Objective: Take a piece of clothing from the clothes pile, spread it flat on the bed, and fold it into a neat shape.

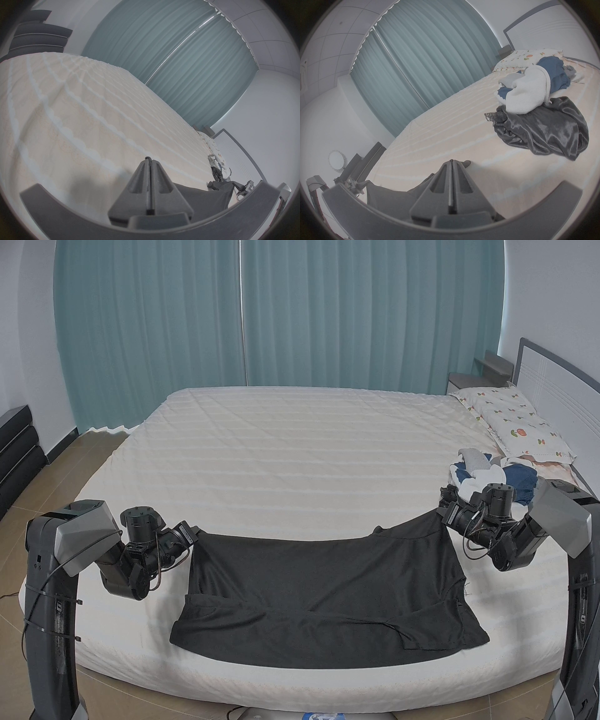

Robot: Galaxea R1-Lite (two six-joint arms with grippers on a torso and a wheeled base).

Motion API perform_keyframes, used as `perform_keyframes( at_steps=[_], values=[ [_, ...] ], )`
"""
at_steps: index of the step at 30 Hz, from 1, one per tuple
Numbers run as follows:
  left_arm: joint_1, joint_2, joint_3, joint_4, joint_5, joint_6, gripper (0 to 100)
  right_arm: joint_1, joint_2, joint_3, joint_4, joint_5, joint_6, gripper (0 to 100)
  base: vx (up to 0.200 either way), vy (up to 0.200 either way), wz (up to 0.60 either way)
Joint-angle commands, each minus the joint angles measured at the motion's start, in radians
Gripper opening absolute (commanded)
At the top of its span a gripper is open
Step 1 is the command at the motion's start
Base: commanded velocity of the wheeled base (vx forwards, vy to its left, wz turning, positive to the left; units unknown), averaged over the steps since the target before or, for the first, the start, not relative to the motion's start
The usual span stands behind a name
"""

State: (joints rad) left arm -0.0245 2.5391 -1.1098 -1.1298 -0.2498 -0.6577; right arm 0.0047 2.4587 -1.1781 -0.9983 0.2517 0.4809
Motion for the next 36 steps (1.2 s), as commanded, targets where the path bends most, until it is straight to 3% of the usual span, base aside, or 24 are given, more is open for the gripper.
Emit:
perform_keyframes(
  at_steps=[1, 16, 27, 36],
  values=[
    [0.006, -0.033, 0.033, -0.005, -0.002, 0.000, 0, -0.009, -0.046, 0.057, -0.002, 0.012, -0.001, 0, 0.000, 0.000, 0.00],
    [0.005, -0.092, 0.096, -0.007, -0.008, 0.027, 0, -0.040, -0.162, 0.313, -0.069, 0.118, -0.011, 0, 0.000, 0.000, 0.00],
    [0.015, -0.152, 0.242, -0.044, -0.014, 0.085, 0, -0.080, -0.291, 0.488, -0.066, 0.204, -0.019, 0, 0.000, 0.000, 0.00],
    [0.006, -0.143, 0.398, -0.119, -0.016, 0.164, 0, -0.123, -0.287, 0.689, -0.071, 0.291, -0.151, 0, 0.000, 0.000, 0.00]
  ],
)
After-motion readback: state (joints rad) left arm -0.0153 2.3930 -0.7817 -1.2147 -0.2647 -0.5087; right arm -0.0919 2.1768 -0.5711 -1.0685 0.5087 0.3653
